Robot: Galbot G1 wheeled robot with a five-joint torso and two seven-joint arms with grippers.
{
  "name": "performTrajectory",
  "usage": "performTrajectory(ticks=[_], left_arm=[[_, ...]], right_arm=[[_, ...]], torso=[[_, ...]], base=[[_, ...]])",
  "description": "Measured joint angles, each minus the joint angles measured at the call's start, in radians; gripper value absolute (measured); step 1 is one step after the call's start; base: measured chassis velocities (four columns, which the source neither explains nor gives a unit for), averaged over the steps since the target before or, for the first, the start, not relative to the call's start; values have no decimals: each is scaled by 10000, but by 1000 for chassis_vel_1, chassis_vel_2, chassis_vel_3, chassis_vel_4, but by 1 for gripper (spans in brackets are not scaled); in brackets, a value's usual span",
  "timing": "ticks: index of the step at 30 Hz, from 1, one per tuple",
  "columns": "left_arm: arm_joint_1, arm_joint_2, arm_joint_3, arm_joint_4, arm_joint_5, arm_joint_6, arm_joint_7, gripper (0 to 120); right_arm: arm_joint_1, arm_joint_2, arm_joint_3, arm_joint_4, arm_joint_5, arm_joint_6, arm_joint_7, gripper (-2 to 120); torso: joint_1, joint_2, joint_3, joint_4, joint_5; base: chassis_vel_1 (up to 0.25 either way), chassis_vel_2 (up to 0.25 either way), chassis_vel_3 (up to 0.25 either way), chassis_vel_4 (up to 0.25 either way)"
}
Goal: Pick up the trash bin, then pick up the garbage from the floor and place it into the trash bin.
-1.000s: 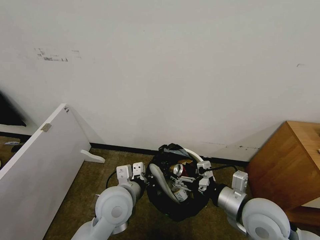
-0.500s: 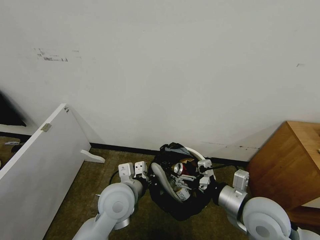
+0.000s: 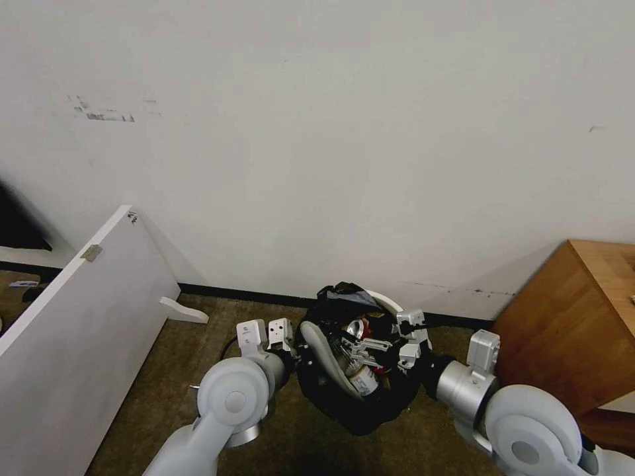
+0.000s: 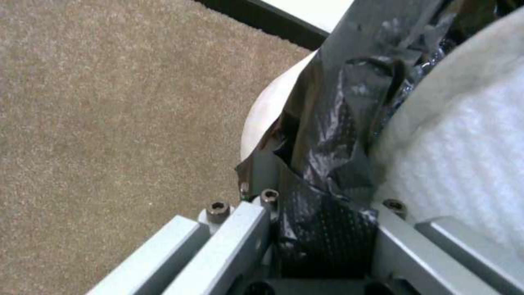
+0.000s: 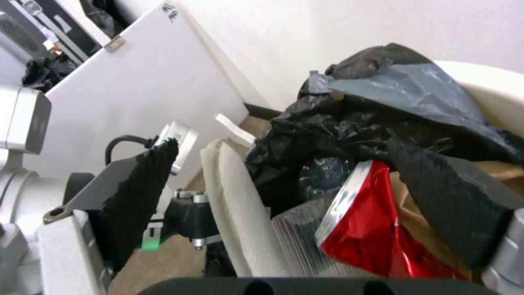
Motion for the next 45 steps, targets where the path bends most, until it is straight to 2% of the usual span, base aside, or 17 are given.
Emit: performTrajectory(ticks=[20, 25, 37, 43, 45], left_arm=[[52, 2, 30, 139, -70, -32, -14, 0], [34, -19, 32, 104, -286, -35, -234, 0], [162, -112, -64, 58, -260, -40, -294, 0], [294, -78, -182, 18, -199, -40, -294, 0], [386, -15, -291, -16, -169, -39, -280, 0]], right_arm=[[16, -92, 354, 222, 198, 103, -111, 98], [-58, -189, 565, 404, 270, 158, -181, 98], [-161, -252, 958, 672, 285, 433, -579, 100], [-242, -271, 1130, 755, 97, 637, -676, 100], [-293, -247, 1202, 755, -348, 778, -756, 100]], torso=[[0, 0, 0, 0, 0], [0, 0, 0, -1, 0], [0, 0, 0, 0, 0], [0, 0, 0, 0, -1], [0, 0, 0, 0, 0]], base=[[0, 0, 0, 0], [0, 0, 0, 0], [0, 0, 0, 0], [0, 0, 0, 0], [0, 0, 0, 0]])
